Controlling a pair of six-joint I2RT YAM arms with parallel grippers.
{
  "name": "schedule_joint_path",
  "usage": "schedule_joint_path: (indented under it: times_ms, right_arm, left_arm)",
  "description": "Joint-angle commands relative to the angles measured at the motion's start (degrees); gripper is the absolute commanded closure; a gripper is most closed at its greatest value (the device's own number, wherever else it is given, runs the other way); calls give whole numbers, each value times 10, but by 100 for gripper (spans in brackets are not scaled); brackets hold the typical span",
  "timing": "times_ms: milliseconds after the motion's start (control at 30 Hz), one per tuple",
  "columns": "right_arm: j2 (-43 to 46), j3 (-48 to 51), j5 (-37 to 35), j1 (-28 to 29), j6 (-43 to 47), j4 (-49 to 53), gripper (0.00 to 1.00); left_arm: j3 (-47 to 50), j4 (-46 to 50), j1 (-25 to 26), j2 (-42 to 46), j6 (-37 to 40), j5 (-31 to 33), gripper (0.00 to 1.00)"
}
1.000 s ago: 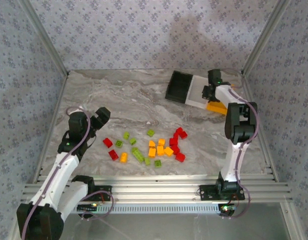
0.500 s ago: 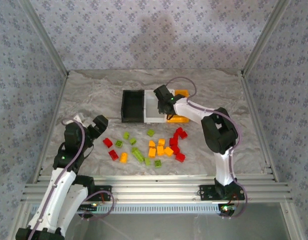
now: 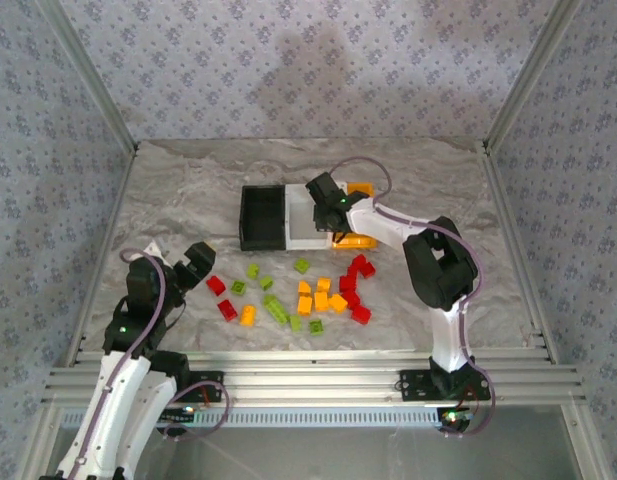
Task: Sort the legos into containers by color
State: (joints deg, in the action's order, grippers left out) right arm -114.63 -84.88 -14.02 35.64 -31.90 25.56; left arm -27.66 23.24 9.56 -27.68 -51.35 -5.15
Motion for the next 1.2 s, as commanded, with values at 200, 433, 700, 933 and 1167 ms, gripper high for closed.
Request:
schedule_joint_path:
  times_ms: [200,433,700,933,1167]
  right_arm:
    - [-7,-1,33,-15,-3,54,99]
    - [-10,-16,15,1,-37,72,92]
    - [18,-25,-3,9,-46,66,54]
    - [116,22,-25,26,-26,47,32]
    - [255,198,-55,80,-68,61,25]
  left_arm:
    - [-2,13,5,10,-7,-8,6]
    - [-6,18,5,9,-3,-8,1]
    - [-14,19,5,10,2,-16,1]
    - [-36,16,5,11,16,-48,1]
    - [-32,38,6,28,13,-100,1]
